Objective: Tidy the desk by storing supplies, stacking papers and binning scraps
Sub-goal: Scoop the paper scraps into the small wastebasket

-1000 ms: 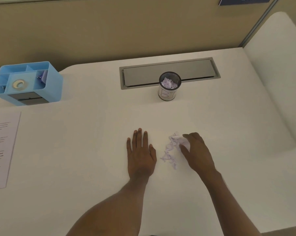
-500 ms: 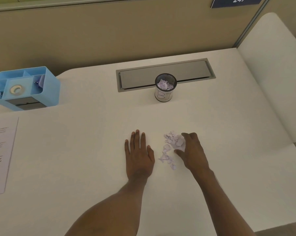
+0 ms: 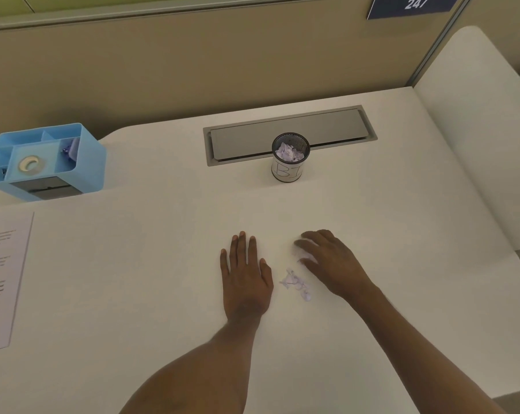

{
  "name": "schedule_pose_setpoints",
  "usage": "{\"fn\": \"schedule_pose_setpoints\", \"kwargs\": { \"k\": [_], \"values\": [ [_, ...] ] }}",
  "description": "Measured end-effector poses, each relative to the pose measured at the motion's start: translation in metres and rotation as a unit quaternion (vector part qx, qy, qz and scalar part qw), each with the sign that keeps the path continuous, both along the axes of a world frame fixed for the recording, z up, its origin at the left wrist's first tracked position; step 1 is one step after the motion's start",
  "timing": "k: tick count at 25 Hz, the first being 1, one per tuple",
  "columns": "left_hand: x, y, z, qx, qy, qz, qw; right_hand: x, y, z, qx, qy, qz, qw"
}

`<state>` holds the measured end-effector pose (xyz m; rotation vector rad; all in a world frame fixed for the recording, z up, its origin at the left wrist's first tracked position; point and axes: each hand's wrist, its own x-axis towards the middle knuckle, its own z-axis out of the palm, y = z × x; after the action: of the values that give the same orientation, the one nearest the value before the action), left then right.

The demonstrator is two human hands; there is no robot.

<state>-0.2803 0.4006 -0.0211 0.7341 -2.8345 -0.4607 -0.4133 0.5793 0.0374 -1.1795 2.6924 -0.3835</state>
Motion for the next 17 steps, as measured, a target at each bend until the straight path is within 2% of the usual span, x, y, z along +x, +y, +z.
{"fn": "schedule_pose_setpoints", "kwargs": {
  "k": [4, 9, 17],
  "values": [
    [0.000, 0.000, 0.000, -0.003, 0.003, 0.002, 1.000, 0.007, 0.012, 0.004, 0.073, 0.019, 0.012, 0.997],
    [0.000, 0.000, 0.000, 0.000, 0.008, -0.001, 1.000, 0.015, 0.009, 0.004, 0.070, 0.023, -0.042, 0.996],
    [0.000, 0.001, 0.000, 0.003, 0.008, 0.001, 1.000, 0.012, 0.010, -0.006, 0.066, -0.016, -0.061, 0.996]
  ]
}}
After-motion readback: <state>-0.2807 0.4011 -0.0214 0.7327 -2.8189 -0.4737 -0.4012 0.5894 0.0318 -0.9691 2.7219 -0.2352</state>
